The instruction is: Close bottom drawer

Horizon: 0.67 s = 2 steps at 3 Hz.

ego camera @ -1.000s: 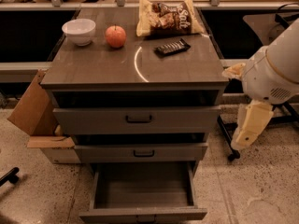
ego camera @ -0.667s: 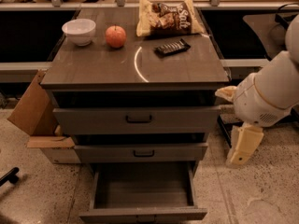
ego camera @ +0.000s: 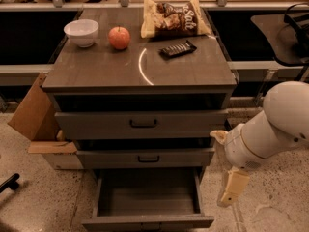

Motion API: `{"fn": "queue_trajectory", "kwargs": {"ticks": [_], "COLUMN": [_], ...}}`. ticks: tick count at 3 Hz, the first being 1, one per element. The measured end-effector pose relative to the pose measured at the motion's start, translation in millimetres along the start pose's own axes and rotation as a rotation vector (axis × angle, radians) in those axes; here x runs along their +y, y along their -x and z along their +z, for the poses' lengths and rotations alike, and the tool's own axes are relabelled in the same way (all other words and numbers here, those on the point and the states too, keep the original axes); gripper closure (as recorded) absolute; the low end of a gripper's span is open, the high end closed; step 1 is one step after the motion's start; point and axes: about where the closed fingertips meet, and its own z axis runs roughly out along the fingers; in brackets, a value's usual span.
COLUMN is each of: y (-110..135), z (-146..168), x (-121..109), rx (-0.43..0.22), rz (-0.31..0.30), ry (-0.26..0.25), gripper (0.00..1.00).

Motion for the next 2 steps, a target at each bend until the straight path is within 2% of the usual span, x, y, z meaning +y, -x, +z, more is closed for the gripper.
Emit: {"fn": "queue_trajectory", "kwargs": {"ticks": [1,2], "y": [0.0,-12.4], "z": [0.0,25.9], "x": [0.0,3.8], "rx": [0.000,0.010], "rz": [0.000,-0.015], "ry": [0.000,0.035], "gripper": [0.00,0.00]}}
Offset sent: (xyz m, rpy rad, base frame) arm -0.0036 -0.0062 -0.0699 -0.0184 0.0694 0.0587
